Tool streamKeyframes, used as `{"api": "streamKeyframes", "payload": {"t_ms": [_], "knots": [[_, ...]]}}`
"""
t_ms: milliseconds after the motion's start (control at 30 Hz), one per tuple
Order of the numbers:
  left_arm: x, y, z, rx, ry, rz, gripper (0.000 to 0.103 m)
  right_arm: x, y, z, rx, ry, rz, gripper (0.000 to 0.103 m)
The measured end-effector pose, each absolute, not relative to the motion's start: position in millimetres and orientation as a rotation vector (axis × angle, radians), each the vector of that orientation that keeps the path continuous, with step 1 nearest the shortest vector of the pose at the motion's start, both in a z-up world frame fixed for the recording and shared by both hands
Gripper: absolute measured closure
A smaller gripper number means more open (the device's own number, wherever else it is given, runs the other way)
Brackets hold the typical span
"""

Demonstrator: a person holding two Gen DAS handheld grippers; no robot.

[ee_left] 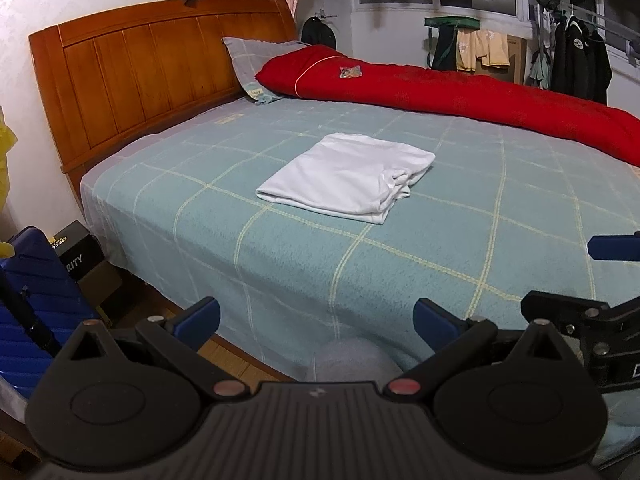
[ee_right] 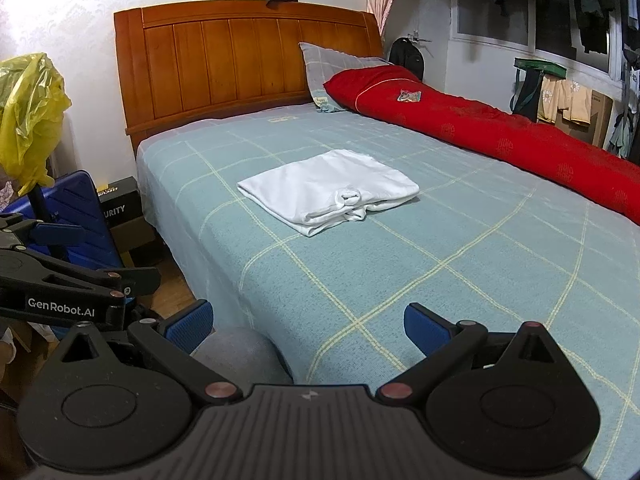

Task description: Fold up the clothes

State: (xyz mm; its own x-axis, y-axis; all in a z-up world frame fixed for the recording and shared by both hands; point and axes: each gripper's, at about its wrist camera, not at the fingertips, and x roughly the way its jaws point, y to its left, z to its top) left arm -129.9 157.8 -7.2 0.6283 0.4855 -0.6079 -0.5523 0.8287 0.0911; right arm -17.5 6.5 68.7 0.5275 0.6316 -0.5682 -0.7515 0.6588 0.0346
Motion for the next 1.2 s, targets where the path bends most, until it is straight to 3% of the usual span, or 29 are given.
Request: {"api": "streamKeyframes", "payload": {"t_ms": [1200], "knots": [[-130.6, 160.8, -8.3, -0.117, 0.665, 0.590, 0.001, -21.1, 5.2, 70.8, -0.223, 0.577, 0.847, 0.000]]}}
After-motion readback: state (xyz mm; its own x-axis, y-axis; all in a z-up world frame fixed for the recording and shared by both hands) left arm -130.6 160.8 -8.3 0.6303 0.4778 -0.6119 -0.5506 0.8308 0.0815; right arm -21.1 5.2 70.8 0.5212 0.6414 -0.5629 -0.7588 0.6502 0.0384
